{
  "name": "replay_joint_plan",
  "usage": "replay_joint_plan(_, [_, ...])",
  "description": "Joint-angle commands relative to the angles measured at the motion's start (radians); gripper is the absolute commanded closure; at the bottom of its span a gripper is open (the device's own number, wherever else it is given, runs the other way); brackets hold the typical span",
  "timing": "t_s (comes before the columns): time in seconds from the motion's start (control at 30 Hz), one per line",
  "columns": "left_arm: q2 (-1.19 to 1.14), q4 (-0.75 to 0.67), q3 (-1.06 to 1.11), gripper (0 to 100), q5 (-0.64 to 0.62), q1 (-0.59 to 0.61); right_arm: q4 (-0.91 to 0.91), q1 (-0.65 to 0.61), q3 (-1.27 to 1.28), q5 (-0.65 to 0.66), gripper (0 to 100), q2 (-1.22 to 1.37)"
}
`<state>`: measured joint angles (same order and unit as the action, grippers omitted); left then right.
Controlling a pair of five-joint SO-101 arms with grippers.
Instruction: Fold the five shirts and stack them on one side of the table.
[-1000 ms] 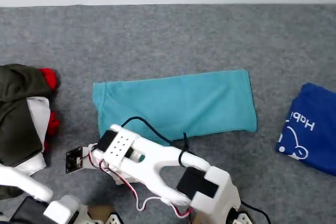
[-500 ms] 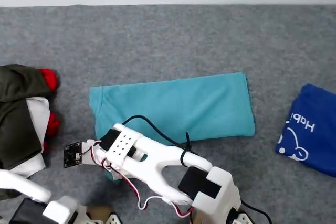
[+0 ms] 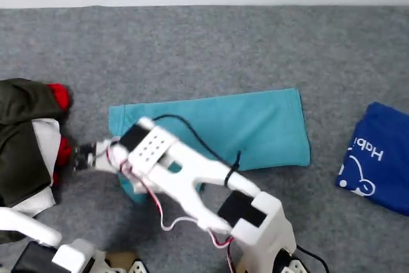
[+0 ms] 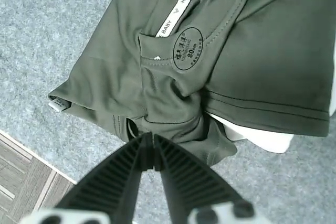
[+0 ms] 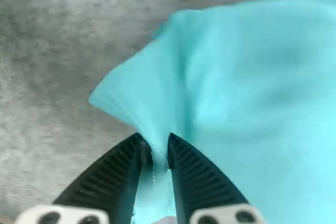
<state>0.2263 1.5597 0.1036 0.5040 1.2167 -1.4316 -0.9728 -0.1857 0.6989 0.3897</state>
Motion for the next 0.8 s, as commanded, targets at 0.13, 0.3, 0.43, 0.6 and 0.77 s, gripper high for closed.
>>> replay_joint_plan(0.13, [0.012, -0.015, -0.035, 100, 0.012, 0.000, 0.018, 0.151, -0.173, 0.124, 98.7, 0.021])
replay_joint_plan(0.3, [0.012, -0.014, -0.035, 100, 0.012, 0.000, 0.030, 0.220, -0.304, 0.152, 98.6, 0.154])
replay_joint_plan(0.43, [0.012, -0.012, -0.035, 100, 0.012, 0.000, 0.004, 0.259, -0.433, 0.147, 88.7, 0.263])
replay_joint_plan(0.6, [0.012, -0.012, -0.035, 100, 0.012, 0.000, -0.024, 0.309, -0.614, 0.081, 78.9, 0.341])
replay_joint_plan(0.77, [0.012, -0.012, -0.035, 100, 0.012, 0.000, -0.061, 0.358, -0.749, 0.078, 79.0, 0.397])
